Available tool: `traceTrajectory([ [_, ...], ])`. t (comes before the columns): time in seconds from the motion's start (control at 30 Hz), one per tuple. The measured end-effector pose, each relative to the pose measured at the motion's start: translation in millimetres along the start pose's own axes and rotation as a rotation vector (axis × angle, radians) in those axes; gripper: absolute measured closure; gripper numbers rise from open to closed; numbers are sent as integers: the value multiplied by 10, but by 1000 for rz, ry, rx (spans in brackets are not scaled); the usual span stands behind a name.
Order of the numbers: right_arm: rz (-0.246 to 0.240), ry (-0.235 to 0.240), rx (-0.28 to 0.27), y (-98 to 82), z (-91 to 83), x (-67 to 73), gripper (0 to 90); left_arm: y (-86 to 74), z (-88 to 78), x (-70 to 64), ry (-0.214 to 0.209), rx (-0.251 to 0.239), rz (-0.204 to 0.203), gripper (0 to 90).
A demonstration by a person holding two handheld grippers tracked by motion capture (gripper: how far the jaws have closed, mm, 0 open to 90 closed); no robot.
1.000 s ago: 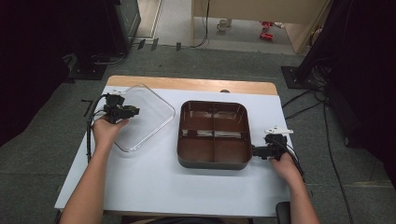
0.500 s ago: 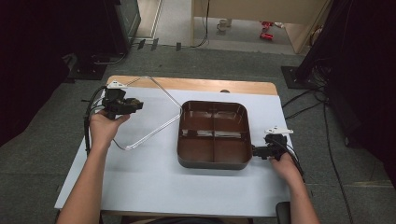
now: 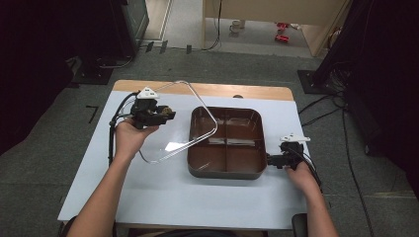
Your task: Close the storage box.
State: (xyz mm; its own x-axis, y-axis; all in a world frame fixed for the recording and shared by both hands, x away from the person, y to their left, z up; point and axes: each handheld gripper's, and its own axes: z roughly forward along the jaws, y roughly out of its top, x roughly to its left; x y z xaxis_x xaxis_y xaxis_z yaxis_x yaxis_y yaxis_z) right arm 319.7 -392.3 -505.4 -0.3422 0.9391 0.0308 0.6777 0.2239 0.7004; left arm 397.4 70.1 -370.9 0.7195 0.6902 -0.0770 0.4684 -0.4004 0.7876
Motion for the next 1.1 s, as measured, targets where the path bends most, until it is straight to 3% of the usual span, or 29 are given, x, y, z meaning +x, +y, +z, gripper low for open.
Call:
traceTrajectory([
  [0.13, 1, -1, 0, 0, 0, 1, 0, 19, 109, -93, -54, 13, 5, 595],
  [0.77, 1, 0, 1, 0, -1, 1, 0, 170, 425, -571, -187, 8, 110, 595],
  [1.1, 0, -1, 0, 0, -1, 1, 0, 253, 717, -855, -262, 37, 197, 595],
])
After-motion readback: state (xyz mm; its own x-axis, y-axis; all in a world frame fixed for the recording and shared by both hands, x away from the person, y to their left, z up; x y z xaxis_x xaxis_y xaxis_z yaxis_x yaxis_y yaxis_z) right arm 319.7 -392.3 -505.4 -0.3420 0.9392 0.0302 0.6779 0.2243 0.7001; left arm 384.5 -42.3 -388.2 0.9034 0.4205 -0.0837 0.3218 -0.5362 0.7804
